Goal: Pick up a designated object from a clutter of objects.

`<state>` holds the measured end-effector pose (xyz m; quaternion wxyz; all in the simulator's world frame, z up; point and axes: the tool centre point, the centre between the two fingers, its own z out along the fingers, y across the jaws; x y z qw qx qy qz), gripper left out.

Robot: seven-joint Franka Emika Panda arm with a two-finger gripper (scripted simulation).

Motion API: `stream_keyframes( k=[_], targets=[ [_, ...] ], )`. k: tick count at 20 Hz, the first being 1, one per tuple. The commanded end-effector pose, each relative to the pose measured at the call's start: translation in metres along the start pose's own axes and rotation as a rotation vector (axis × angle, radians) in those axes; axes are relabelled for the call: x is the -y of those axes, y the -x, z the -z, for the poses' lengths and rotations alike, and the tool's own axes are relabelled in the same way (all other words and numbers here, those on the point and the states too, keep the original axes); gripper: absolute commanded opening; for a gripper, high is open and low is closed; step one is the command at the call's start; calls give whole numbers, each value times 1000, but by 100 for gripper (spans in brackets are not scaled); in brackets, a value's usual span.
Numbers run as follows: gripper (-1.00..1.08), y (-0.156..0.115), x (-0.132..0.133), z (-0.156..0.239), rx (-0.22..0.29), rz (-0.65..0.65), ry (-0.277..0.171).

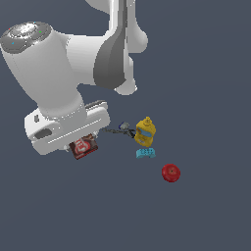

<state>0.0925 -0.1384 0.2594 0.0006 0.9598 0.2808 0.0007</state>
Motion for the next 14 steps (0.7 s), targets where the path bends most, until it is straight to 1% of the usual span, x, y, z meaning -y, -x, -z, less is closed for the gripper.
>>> stream_keyframes(
  k=[1, 7, 14],
  targets=[
    [-100, -3, -5, 24, 1, 0, -1],
    [-100, -9, -14, 64, 1, 1, -1],
    [-100, -13, -21, 88, 1, 1, -1]
  ],
)
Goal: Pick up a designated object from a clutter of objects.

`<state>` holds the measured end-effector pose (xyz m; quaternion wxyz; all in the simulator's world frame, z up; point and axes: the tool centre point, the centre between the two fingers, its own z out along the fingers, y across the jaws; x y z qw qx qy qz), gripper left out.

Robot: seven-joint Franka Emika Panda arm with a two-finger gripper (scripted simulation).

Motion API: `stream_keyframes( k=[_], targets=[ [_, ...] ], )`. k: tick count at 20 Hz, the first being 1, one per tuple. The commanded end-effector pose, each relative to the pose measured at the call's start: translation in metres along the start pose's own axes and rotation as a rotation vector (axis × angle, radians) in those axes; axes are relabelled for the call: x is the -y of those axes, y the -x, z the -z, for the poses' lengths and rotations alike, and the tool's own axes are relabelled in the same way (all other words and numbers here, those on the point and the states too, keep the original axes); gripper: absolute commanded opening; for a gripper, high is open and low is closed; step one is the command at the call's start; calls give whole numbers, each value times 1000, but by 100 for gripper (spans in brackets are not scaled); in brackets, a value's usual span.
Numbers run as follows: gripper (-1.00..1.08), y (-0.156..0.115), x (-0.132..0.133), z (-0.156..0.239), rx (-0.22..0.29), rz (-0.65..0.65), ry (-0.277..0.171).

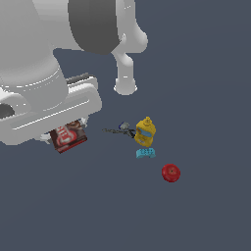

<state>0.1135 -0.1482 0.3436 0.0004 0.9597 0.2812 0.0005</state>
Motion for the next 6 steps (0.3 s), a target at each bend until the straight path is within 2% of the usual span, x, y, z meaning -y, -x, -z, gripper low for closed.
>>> stream_keyframes(
  k=[1, 6],
  targets=[
    [-100, -1, -2, 6, 1, 0, -1],
    [-100, -2, -3, 9, 1, 0, -1]
  ],
)
